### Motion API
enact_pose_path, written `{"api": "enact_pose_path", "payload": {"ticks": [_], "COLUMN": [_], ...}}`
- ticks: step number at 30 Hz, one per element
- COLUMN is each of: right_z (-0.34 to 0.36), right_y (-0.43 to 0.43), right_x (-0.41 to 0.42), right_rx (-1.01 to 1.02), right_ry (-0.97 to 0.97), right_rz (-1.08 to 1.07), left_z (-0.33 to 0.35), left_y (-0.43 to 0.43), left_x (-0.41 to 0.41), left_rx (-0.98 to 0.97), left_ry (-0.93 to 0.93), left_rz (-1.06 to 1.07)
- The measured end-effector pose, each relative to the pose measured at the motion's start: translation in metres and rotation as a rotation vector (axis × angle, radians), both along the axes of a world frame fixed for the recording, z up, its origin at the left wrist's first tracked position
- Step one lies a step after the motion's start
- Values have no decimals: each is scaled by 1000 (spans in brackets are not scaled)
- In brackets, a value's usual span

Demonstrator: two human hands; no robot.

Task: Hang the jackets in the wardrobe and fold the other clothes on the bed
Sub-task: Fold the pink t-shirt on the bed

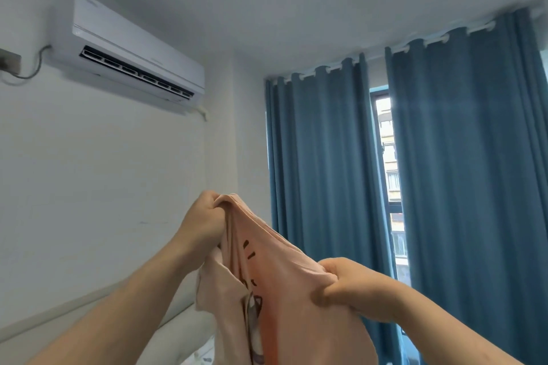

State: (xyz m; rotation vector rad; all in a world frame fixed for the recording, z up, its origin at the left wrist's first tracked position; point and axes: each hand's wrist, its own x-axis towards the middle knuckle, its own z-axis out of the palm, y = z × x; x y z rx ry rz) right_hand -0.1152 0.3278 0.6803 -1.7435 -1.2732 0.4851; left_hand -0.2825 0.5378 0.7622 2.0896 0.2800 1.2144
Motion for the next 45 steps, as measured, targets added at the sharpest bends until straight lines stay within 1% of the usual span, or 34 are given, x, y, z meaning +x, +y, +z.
{"api": "enact_pose_path", "payload": {"ticks": [1, 3, 4, 6, 9, 11, 12, 14, 15, 17, 18, 19, 22, 25, 27, 31, 33, 35, 37, 39, 42, 43, 45], "right_z": [-2, -4, -2, 2, 10, 17, 21, 28, 31, 37, 40, 42, 48, 54, 61, 70, 72, 69, 65, 61, 60, 60, 59], "right_y": [-2, -6, -8, -11, -11, -11, -11, -10, -8, -3, -2, -1, -6, -14, -18, -25, -28, -30, -29, -27, -23, -22, -18], "right_x": [0, 3, 4, 6, 10, 7, 4, -1, -3, -7, -7, -7, -2, 6, 8, 4, 0, -3, -4, -6, -6, -7, -10], "right_rx": [27, 58, 58, 83, 227, 344, 400, 493, 529, 588, 612, 628, 643, 546, 457, 351, 341, 348, 390, 463, 523, 532, 577], "right_ry": [50, 61, 16, -115, -206, -196, -182, -192, -216, -261, -285, -311, -375, -443, -449, -357, -248, -125, -94, -65, -20, -11, 23], "right_rz": [17, 9, -46, -224, -364, -396, -391, -399, -422, -471, -486, -496, -528, -561, -533, -411, -299, -176, -139, -146, -159, -162, -178], "left_z": [2, 4, 5, 8, 9, 9, 8, 7, 7, 4, 3, 2, 6, 15, 18, 16, 12, 8, 4, 2, 2, 2, 1], "left_y": [2, 7, 10, 16, 25, 31, 34, 41, 44, 51, 53, 53, 54, 56, 57, 59, 60, 60, 60, 57, 48, 46, 44], "left_x": [-5, -15, -22, -35, -55, -65, -70, -78, -82, -87, -90, -92, -106, -124, -135, -143, -146, -152, -160, -171, -188, -192, -195], "left_rx": [25, 132, 213, 348, 468, 544, 544, 436, 349, 187, 137, 124, 191, 183, 151, 129, 113, 97, 87, 54, -59, -76, -69], "left_ry": [0, 46, 81, 143, 208, 196, 193, 249, 278, 278, 258, 240, 179, 189, 191, 121, 41, 5, 45, 131, 238, 249, 212], "left_rz": [31, 134, 179, 221, 292, 405, 475, 611, 628, 520, 457, 427, 414, 321, 275, 335, 390, 405, 375, 327, 163, 129, 145]}}
